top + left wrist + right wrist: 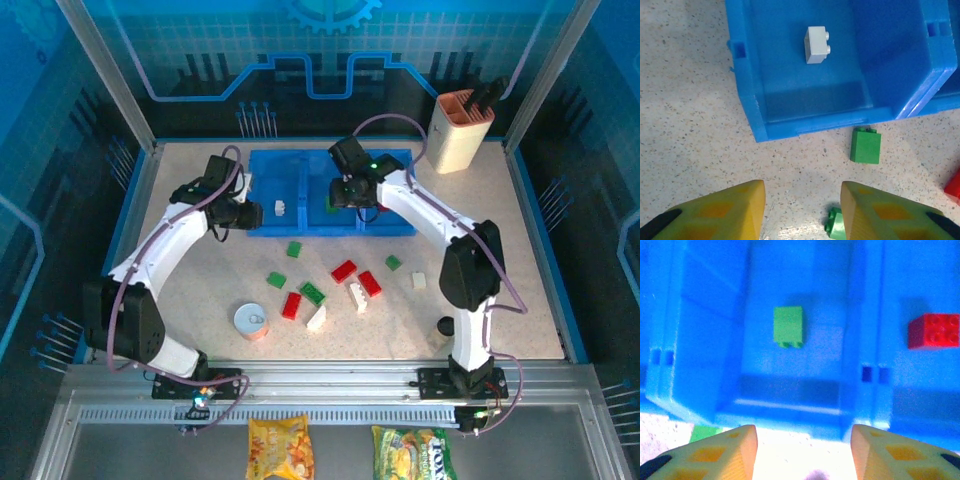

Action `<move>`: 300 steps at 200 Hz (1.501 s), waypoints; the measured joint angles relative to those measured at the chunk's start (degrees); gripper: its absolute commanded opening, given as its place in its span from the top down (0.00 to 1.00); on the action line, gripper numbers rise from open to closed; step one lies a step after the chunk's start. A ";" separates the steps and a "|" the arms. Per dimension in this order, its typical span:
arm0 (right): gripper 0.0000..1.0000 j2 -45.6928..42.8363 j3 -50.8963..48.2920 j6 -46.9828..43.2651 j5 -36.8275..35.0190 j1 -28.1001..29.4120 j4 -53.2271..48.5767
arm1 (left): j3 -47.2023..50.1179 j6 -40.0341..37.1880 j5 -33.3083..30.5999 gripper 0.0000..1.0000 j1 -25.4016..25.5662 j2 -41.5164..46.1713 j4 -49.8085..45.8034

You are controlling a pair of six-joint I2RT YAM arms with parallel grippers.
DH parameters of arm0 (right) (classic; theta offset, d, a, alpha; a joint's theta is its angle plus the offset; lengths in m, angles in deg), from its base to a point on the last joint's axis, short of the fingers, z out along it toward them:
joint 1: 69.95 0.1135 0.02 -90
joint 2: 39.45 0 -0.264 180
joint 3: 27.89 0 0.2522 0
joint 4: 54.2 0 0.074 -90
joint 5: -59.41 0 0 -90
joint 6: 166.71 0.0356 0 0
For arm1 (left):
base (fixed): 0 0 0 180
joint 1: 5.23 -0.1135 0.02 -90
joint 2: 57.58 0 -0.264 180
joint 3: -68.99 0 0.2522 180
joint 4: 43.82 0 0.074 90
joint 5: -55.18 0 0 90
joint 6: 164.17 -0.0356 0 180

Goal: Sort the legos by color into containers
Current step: Place the lego in the container, then pick up the lego from the middle-left of the table.

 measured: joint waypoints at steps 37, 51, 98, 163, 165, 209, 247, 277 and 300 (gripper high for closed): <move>0.47 -7.48 -8.63 0.02 -0.42 -0.07 1.33 | -1.49 0.07 -0.24 0.54 3.45 -1.51 -2.62; 0.47 -10.16 -11.67 0.04 -0.46 -0.17 2.16 | -2.62 0.35 -0.28 0.54 5.18 -1.84 -3.93; 0.47 -16.72 -19.41 0.04 -0.72 -1.86 3.28 | -3.82 4.20 -0.20 0.53 9.46 -2.47 -6.58; 0.47 -21.11 -24.85 0.00 -0.63 -4.35 4.39 | -0.87 10.84 -0.26 0.51 17.42 -3.69 -7.80; 0.47 -21.20 -24.94 0.02 -0.63 -4.37 4.46 | -0.70 10.99 -0.28 0.51 17.59 -3.76 -7.85; 0.47 -21.55 -25.64 -0.22 -0.59 -4.63 4.96 | 4.92 15.89 -1.18 0.48 23.54 -4.68 -8.61; 0.47 -22.05 -26.67 -0.61 -0.13 -4.94 5.14 | 10.67 20.85 -1.29 0.44 27.78 -4.68 -8.13; 0.47 -22.08 -26.80 -0.63 0.24 -5.05 5.18 | 14.53 24.24 -1.31 0.43 30.73 -4.68 -6.69; 0.47 -22.08 -26.80 -0.63 0.28 -5.05 5.18 | 16.70 26.16 -1.27 0.43 32.00 -4.70 -4.92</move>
